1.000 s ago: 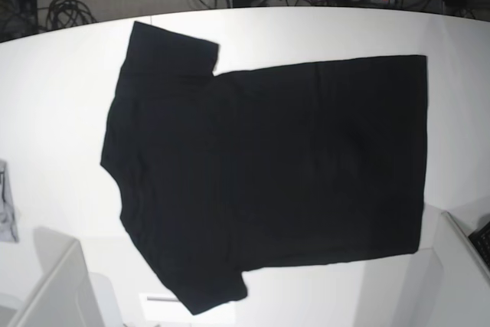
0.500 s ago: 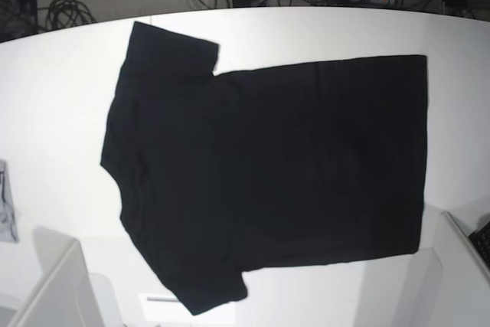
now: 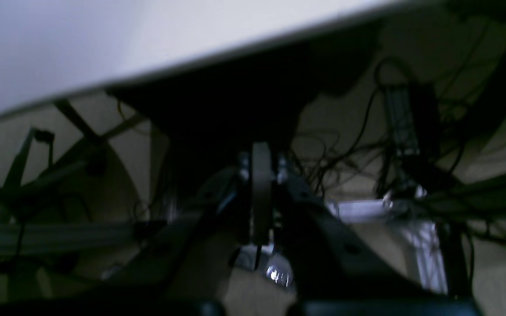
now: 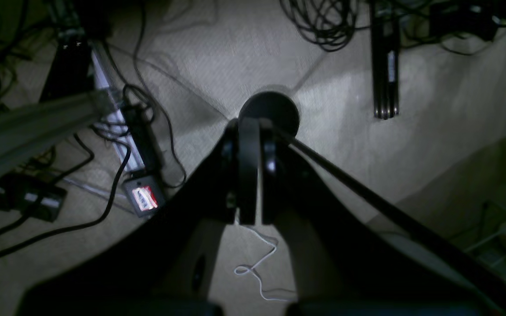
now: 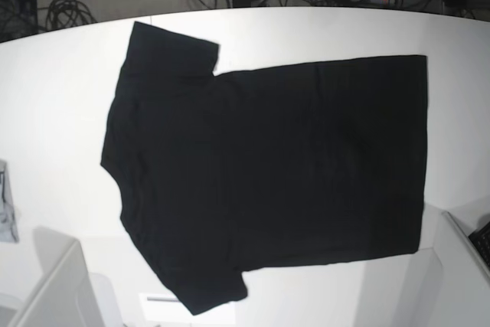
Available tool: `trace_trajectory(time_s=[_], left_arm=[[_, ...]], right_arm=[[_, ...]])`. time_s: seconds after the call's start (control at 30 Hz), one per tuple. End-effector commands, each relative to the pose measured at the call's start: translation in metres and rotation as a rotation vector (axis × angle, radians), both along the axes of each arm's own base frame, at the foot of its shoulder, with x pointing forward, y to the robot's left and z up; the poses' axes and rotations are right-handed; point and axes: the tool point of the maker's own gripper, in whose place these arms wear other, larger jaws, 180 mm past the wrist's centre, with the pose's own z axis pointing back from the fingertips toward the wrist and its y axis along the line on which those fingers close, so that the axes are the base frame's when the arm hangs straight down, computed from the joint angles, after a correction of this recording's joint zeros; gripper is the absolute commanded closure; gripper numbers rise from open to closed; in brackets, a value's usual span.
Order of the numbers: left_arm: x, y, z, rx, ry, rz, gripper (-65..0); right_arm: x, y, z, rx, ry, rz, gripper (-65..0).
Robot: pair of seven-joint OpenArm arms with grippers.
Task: Fold the T-shirt properly
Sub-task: 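Move the right gripper down to the black T-shirt's shoulder corner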
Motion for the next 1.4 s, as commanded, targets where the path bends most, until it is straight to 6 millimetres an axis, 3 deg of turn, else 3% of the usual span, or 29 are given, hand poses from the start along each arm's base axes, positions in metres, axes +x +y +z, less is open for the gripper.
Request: trace_trajectory(time_s=[0.0, 0.1, 0.23, 0.33, 0.47, 0.63, 0.8, 0.87, 0.93, 1.03, 1.27, 1.37], left_arm=[[-0.004, 0.002, 0.008, -0.005, -0.021, 0.026, 0.0], [0.008, 0.010, 0.022, -0.044, -0.086, 0.100, 0.0], [0.027, 0.007, 0.057, -0.085, -0.186, 0.127, 0.0], [0.040, -0.001, 0.082, -0.097, -0.243, 0.101, 0.0], [0.050, -0.006, 0.095, -0.104, -0.284, 0.088, 0.0], [0.056, 0.010, 0.107, -0.054, -0.316, 0.096, -1.2], [0.066, 0.026, 0.120, -0.039, -0.376, 0.139, -27.8], [0.065, 0.033, 0.121, -0.081, -0.403, 0.200, -32.1], [0.066, 0.041, 0.123, -0.128, -0.421, 0.242, -31.9], [0.066, 0.043, 0.122, -0.197, -0.435, 0.267, -31.9], [0.064, 0.054, 0.122, -0.143, -0.424, 0.241, -31.9], [0.060, 0.056, 0.117, -0.143, -0.411, 0.248, -31.9]], right_arm=[[0.006, -0.012, 0.013, -0.037, -0.039, -0.001, 0.0], [0.026, -0.027, 0.036, -0.071, -0.118, -0.027, 0.0], [0.052, -0.042, 0.070, -0.062, -0.268, -0.107, 0.0], [0.073, -0.040, 0.092, -0.038, -0.362, -0.118, 0.0], [0.099, -0.032, 0.106, 0.010, -0.459, -0.121, 0.0], [0.134, 0.006, 0.110, 0.169, -0.535, 0.039, 0.0], [0.154, 0.042, 0.096, 0.309, -0.417, 0.207, 0.0], [0.160, 0.056, 0.091, 0.347, -0.357, 0.291, 0.0], [0.163, 0.064, 0.089, 0.364, -0.302, 0.380, 0.0], [0.163, 0.057, 0.086, 0.352, -0.234, 0.404, 0.0], [0.158, 0.011, 0.085, 0.283, -0.077, 0.269, 0.0], [0.164, 0.007, 0.089, 0.272, -0.104, 0.258, 0.0]])
